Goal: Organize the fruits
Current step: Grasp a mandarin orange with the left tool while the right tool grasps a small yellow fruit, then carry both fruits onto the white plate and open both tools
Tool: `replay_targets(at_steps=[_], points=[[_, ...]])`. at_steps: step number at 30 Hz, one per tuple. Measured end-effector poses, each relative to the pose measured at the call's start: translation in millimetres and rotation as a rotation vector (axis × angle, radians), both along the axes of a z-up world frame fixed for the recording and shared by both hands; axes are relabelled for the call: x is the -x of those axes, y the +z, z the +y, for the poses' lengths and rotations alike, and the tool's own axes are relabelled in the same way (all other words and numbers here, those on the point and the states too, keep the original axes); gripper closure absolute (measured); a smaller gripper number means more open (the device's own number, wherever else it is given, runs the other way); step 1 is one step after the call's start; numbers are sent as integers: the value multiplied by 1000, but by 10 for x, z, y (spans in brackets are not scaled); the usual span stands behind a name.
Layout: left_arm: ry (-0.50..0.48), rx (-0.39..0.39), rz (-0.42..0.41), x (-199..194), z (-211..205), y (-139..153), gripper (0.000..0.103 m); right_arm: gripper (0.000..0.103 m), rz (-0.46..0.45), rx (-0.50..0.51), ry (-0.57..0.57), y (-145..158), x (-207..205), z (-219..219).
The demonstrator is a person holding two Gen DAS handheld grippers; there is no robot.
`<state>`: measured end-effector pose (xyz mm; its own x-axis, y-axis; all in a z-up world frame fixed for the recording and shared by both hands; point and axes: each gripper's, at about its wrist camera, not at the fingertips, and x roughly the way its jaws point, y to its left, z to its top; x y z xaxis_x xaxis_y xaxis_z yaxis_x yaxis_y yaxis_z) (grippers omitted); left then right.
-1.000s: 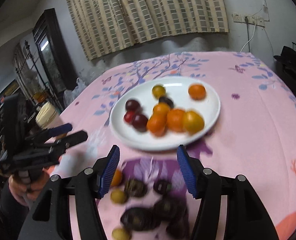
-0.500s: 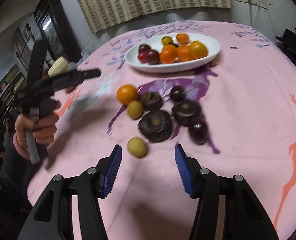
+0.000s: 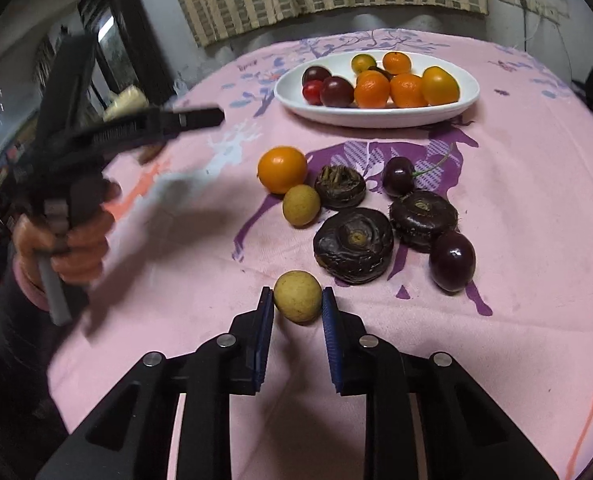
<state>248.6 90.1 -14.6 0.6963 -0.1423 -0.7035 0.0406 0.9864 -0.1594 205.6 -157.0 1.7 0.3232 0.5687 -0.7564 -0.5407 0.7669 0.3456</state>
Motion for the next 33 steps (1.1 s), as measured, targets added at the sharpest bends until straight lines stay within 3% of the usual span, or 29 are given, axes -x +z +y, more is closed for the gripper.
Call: replay_targets(at_steps=[3, 6, 17, 20, 25, 28, 33], points=[[-100, -62, 6, 5, -253, -89, 43, 78, 21, -80, -35, 9, -35, -141], [-153, -40, 25, -38, -378, -157, 50, 78, 30, -103, -32, 12, -47, -154], [-195, 61, 105, -258, -532, -344, 56, 78, 34, -142, -29, 24, -63, -190], [-207, 60, 93, -239, -562, -344, 65, 78, 33, -147, -31, 18, -62, -208], [-197, 75, 93, -219, -530, -340, 65, 79, 35, -148, -32, 13, -64, -210], [-169, 99, 97, -205, -437, -319, 65, 77, 15, -132, -19, 37, -35, -170], [-125, 128, 62, -164, -275, -206, 66, 72, -69, -24, 67, 103, 115, 86]])
